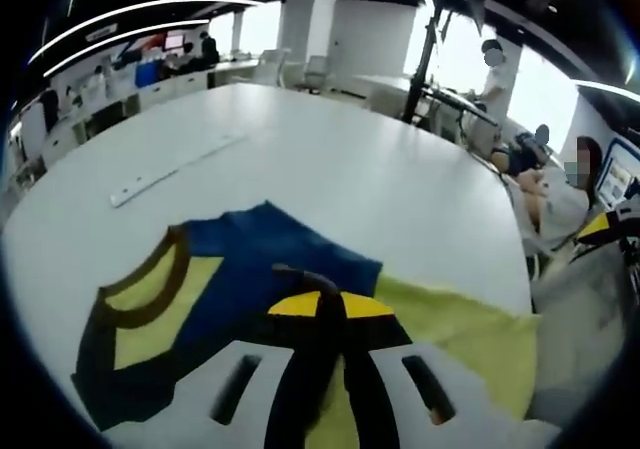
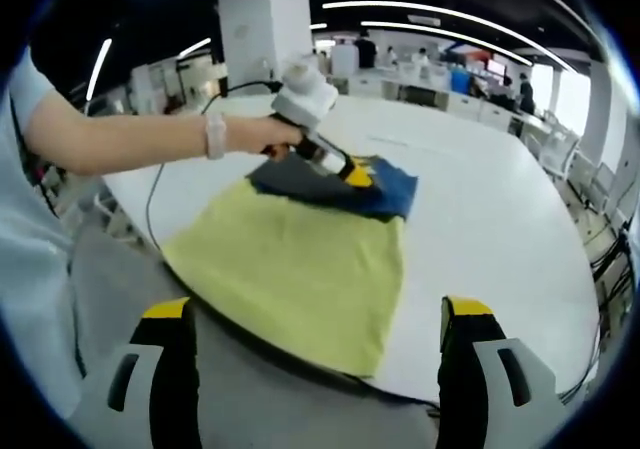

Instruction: Fold the garment on the visible template until the final outline fits inside the template.

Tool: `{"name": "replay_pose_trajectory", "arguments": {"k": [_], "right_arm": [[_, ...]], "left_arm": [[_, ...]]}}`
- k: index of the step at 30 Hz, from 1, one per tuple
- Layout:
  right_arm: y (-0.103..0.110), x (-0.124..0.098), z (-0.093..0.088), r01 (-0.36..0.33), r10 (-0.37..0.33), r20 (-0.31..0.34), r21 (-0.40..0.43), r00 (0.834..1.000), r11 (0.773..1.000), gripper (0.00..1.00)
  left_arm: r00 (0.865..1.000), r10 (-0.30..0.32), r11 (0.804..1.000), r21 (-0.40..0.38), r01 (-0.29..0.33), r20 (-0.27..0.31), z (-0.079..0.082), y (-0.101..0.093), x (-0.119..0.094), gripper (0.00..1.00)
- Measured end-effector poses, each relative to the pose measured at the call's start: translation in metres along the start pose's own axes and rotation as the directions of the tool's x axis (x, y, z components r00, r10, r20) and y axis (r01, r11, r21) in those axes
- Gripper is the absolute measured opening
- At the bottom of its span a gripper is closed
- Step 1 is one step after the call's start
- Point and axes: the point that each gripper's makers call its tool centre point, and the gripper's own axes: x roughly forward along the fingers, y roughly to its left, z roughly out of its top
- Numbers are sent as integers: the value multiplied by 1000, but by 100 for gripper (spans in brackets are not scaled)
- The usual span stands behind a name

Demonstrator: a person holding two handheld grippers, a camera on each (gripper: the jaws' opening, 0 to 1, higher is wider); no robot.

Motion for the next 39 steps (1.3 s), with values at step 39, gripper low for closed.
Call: {"name": "replay_pose_trajectory", "arguments": {"k": [39], "right_arm": [[-5, -9, 3, 7, -7, 15, 0, 1000, 1000, 100]], "left_arm": [[999, -10, 1000, -4, 10, 47, 2, -20, -20, 19]]}}
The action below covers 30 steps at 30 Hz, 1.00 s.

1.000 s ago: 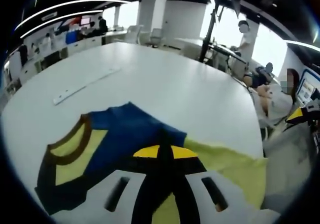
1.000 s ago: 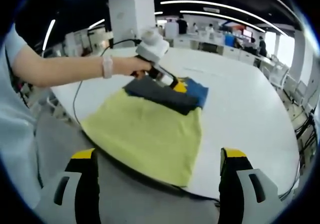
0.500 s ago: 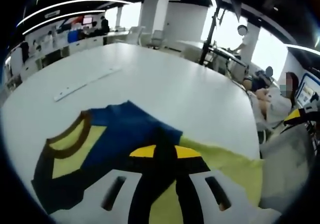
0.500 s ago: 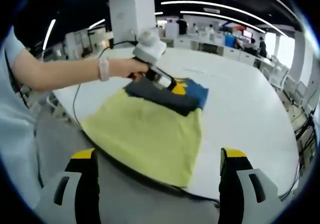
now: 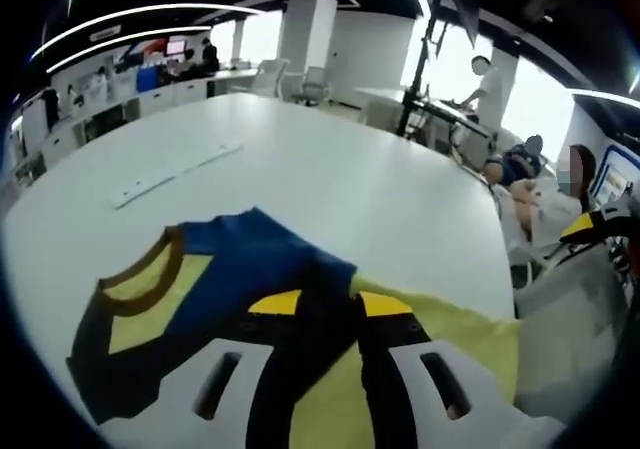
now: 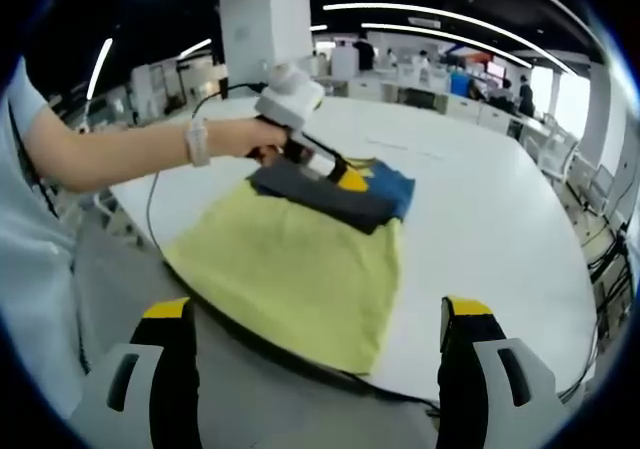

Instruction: Fold the garment on the visible template until the final outline fits inside the template.

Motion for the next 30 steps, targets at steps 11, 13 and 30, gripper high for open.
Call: {"name": "replay_pose_trajectory", "arguments": {"k": [11, 13, 30], "right_arm": [[-2, 1, 9, -46, 47, 16, -31, 999, 998, 100], [-4, 2, 10, -50, 51, 10, -40, 999, 998, 100], [-5, -6, 23, -78, 80, 36, -66, 996, 995, 100]], "left_arm": [[999, 29, 999, 21, -30, 46, 18, -5, -19, 27], [998, 34, 999, 29, -35, 47, 19, -7, -24, 28], [991, 45, 997, 54, -52, 122, 45, -30, -67, 41]]}}
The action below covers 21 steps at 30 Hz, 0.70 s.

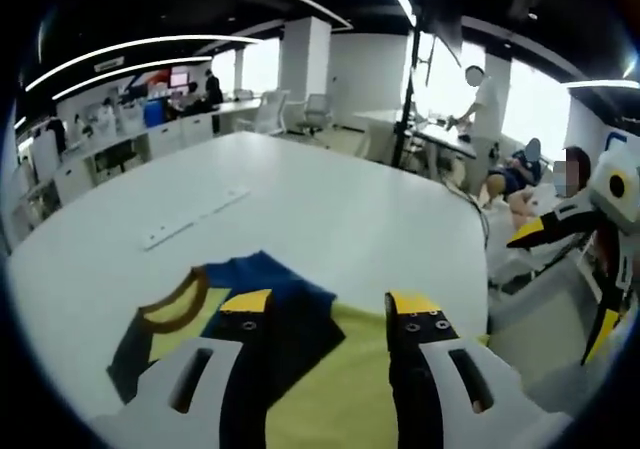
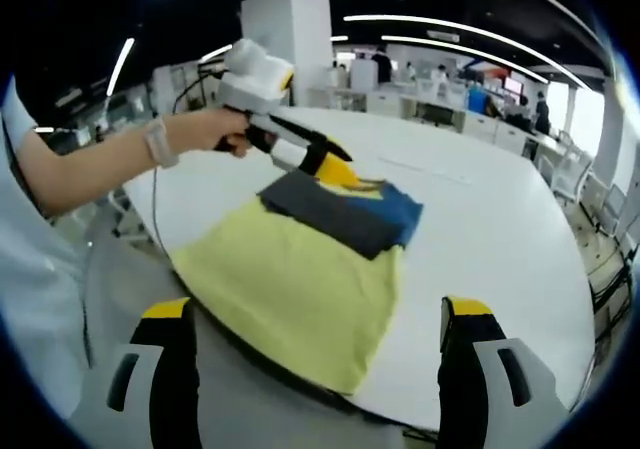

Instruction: Fold the garment on the visible template until the final outline fits inside the template.

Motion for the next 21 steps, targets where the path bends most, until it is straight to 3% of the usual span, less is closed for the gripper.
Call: {"name": "replay_pose_trajectory", "arguments": {"k": [21], "right_arm": [[0, -6, 4, -66, 66, 10, -70, 998, 995, 100]], "left_arm": [[994, 80, 996, 19, -82, 68, 11, -18, -52, 55]]}}
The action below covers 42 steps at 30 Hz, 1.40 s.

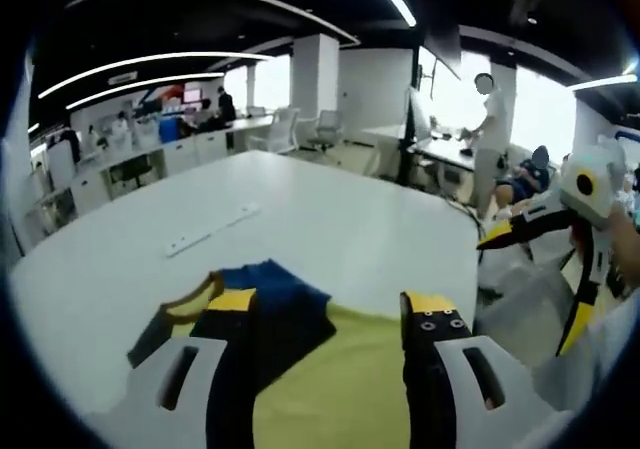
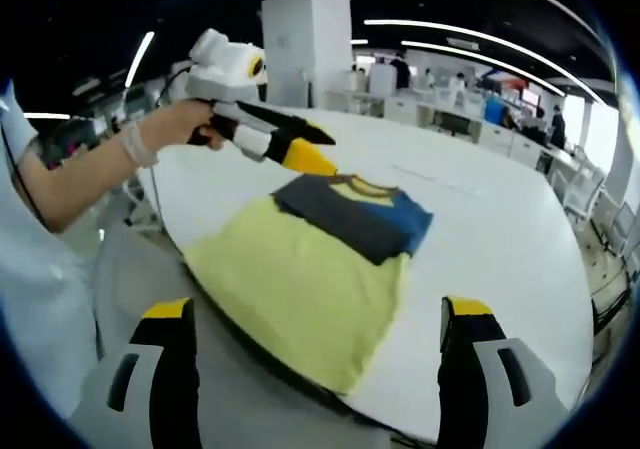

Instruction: Fold the garment on the visible template until the final outline fits inside the template.

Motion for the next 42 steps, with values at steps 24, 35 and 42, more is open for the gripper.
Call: {"name": "replay_pose_trajectory", "arguments": {"k": [24, 35, 42], "right_arm": [[-16, -13, -3, -10, 11, 12, -37, 1000, 999, 100], [-9, -13, -4, -19, 19, 11, -45, 1000, 999, 100], [-9, -14, -3, -8, 8, 11, -47, 1000, 999, 100]], "left_arm": [[1000, 11, 999, 33, -12, 27, 10, -18, -28, 72], [1000, 1, 1000, 28, -1, 10, 2, -25, -44, 80], [1000, 5, 999, 34, -5, 3, -2, -26, -52, 82]]}}
